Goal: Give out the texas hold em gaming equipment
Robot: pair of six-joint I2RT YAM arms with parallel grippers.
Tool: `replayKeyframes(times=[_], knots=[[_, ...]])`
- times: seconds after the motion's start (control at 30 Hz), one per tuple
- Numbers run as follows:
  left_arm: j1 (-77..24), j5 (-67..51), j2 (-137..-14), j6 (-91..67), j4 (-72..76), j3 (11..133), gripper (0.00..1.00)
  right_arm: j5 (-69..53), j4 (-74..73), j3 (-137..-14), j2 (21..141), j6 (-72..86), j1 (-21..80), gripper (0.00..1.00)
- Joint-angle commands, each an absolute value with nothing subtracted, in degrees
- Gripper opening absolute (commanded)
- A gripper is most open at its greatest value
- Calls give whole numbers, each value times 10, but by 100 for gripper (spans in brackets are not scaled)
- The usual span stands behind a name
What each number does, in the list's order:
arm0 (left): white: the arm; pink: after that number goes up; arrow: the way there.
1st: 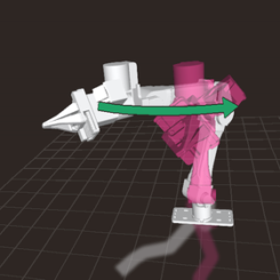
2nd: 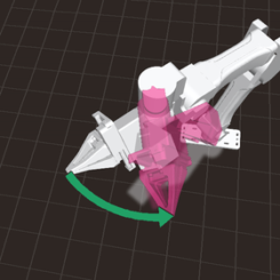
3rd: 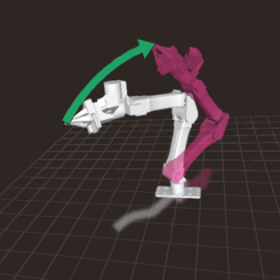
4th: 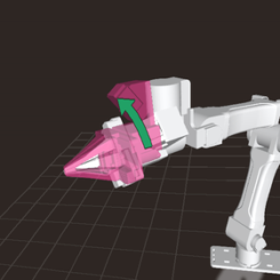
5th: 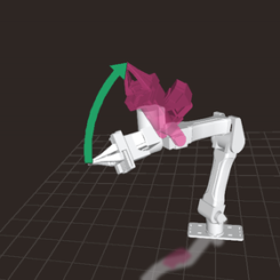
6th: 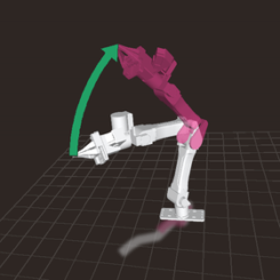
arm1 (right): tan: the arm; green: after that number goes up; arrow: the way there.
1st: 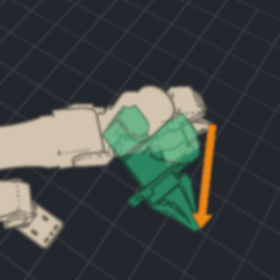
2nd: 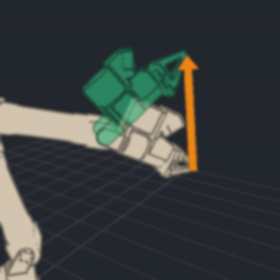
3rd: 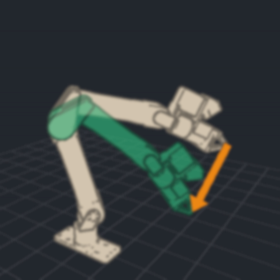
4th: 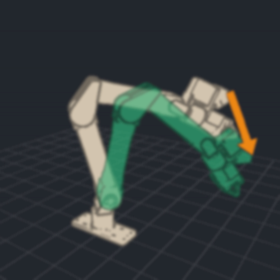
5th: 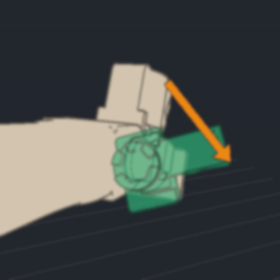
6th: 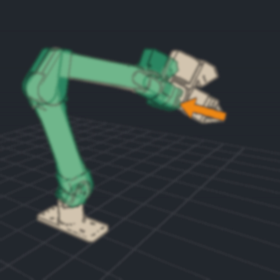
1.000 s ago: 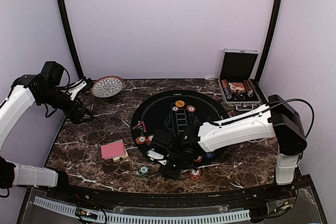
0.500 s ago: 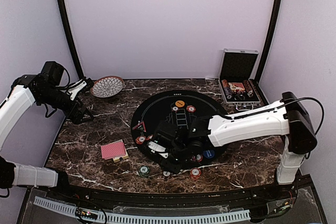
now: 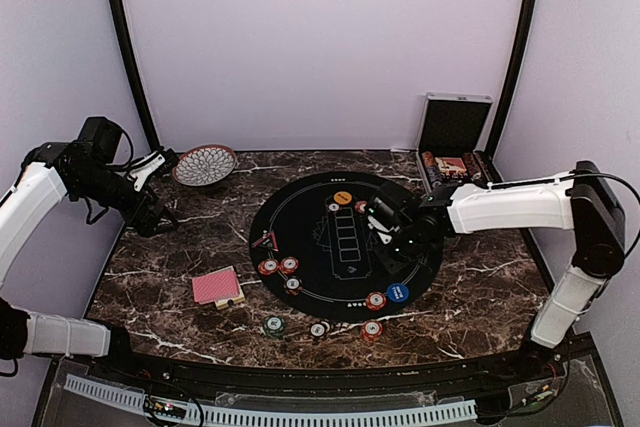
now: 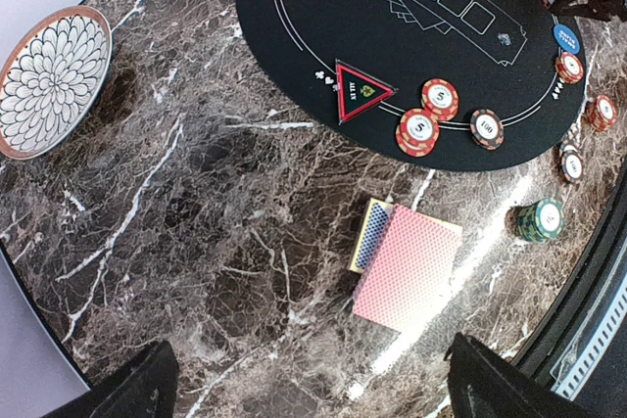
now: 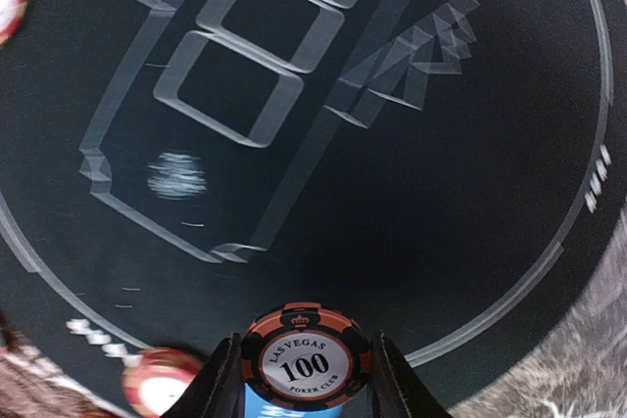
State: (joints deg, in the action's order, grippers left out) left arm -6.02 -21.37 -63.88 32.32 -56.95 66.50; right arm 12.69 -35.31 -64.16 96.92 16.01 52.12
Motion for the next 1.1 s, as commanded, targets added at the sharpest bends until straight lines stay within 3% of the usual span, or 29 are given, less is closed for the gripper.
replayKeyframes(times=[0.0,0.57,0.8,0.93,1.07], knots=[[-62,-216,-631,325,-589,676,99,160,-340,-594,930,203,483,9],[-62,-217,-637,324,-590,676,99,137,-311,-527,931,230,443,12],[-62,-217,-639,324,-591,678,99,152,-337,-544,940,226,442,54],[-62,-218,-639,324,-591,679,99,162,-362,-572,916,223,444,66],[-62,-220,-639,323,-590,676,99,174,-388,-608,897,223,479,67]])
